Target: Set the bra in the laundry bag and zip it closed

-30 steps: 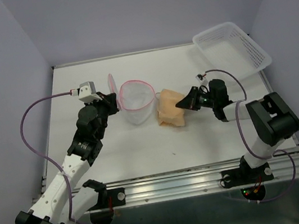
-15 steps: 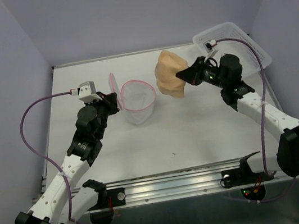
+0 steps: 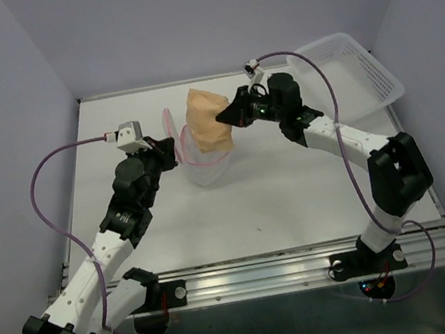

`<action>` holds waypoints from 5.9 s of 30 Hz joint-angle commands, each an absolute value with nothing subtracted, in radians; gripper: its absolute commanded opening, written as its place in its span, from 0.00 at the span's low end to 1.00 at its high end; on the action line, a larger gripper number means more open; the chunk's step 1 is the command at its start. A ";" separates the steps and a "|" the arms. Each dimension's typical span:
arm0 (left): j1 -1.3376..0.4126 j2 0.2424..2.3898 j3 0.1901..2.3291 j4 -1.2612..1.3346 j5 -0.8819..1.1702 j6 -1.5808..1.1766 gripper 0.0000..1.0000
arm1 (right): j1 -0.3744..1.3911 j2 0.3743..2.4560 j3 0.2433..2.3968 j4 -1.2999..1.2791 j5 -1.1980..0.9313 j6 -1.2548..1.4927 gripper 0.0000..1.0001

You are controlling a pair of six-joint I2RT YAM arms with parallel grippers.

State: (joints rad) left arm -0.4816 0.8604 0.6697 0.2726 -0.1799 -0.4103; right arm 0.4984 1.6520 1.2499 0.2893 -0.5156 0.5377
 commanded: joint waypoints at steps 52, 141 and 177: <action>-0.477 0.879 0.673 0.371 0.058 -0.476 0.00 | 0.701 2.014 1.592 -0.011 -0.436 0.340 0.01; -0.299 0.692 0.534 0.149 -0.272 -1.146 0.00 | 0.620 2.150 1.436 0.115 -0.342 0.764 0.58; -0.298 0.707 0.508 0.196 -0.195 -1.167 0.00 | 0.684 2.299 1.626 0.120 -0.425 0.752 0.59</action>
